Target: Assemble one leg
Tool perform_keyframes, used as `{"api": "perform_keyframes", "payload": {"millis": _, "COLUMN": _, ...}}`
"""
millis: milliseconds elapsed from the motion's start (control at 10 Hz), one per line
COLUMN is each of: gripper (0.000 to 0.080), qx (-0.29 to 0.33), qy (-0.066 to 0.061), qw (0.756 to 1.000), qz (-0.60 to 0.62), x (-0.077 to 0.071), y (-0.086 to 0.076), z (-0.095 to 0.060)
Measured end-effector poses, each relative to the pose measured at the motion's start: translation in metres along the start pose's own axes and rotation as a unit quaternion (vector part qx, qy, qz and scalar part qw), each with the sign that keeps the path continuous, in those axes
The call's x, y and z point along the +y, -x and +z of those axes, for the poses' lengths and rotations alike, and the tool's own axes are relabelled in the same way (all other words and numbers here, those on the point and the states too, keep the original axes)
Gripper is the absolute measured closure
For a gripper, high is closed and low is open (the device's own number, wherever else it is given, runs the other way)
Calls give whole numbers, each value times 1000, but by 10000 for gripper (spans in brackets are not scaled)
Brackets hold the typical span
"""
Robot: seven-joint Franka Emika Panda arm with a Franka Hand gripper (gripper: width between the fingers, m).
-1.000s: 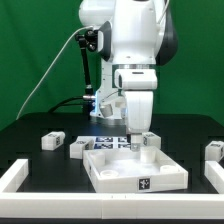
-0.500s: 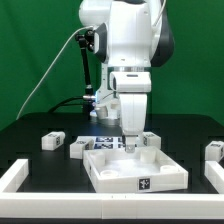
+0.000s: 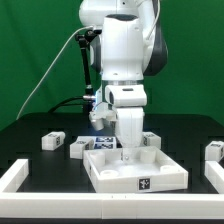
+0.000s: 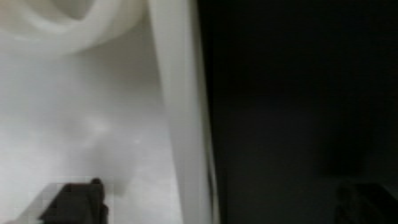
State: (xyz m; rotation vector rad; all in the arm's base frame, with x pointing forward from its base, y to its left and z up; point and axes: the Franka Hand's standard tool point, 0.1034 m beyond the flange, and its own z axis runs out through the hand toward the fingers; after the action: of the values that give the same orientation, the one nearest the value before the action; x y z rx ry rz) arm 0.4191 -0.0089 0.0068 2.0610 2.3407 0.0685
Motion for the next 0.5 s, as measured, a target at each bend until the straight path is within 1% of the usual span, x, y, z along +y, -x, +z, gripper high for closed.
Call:
{"api": "perform_keyframes", "payload": {"millis": 200, "gripper": 150, "qx": 0, "qy": -1, "qw": 1000, "qz": 0, "x": 0, "y": 0, "z": 1}}
{"api": "perform_keyframes", "payload": {"millis": 500, "gripper": 549, "qx": 0, "qy": -1, "qw": 1000, "qz": 0, "x": 0, "y": 0, "z": 1}}
